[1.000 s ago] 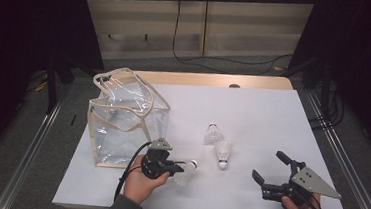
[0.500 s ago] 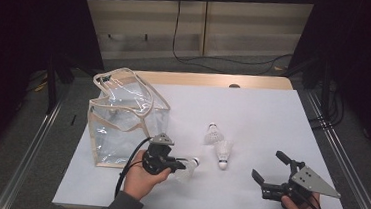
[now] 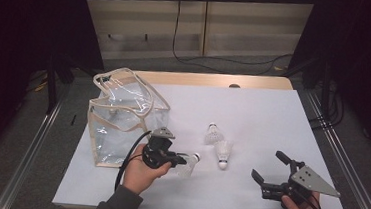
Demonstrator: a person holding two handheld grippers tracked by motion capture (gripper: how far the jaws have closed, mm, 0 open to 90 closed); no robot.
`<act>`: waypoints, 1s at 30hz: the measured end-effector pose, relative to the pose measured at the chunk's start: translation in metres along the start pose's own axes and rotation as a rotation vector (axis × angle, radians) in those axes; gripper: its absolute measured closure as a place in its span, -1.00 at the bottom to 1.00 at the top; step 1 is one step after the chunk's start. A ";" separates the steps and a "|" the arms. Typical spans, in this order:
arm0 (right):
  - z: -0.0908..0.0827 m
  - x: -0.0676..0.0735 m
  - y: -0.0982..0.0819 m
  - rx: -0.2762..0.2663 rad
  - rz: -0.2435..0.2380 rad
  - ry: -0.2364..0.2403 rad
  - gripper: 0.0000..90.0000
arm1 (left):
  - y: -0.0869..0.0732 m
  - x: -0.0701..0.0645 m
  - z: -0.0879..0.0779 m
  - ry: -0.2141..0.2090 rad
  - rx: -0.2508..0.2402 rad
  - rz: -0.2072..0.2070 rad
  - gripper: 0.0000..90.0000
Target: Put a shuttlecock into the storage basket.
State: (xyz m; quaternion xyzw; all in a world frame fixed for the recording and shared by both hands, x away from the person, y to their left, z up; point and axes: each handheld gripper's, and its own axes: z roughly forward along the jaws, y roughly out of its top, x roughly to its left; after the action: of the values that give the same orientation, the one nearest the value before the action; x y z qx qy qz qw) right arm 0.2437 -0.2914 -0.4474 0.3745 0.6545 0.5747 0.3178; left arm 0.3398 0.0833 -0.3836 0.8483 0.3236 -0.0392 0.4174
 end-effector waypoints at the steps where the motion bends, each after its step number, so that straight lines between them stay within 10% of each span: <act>1: 0.000 0.000 0.000 -0.001 0.002 0.000 -1.00 | 0.001 0.000 -0.001 0.000 0.002 -0.001 0.96; 30: -0.001 0.001 0.000 -0.003 0.011 0.010 -1.00 | 0.032 -0.001 -0.015 -0.027 0.039 -0.021 0.97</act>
State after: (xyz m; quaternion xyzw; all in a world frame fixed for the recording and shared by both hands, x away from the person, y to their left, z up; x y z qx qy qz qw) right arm 0.2429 -0.2911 -0.4469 0.3747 0.6534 0.5792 0.3118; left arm 0.3549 0.0796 -0.3513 0.8523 0.3258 -0.0611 0.4046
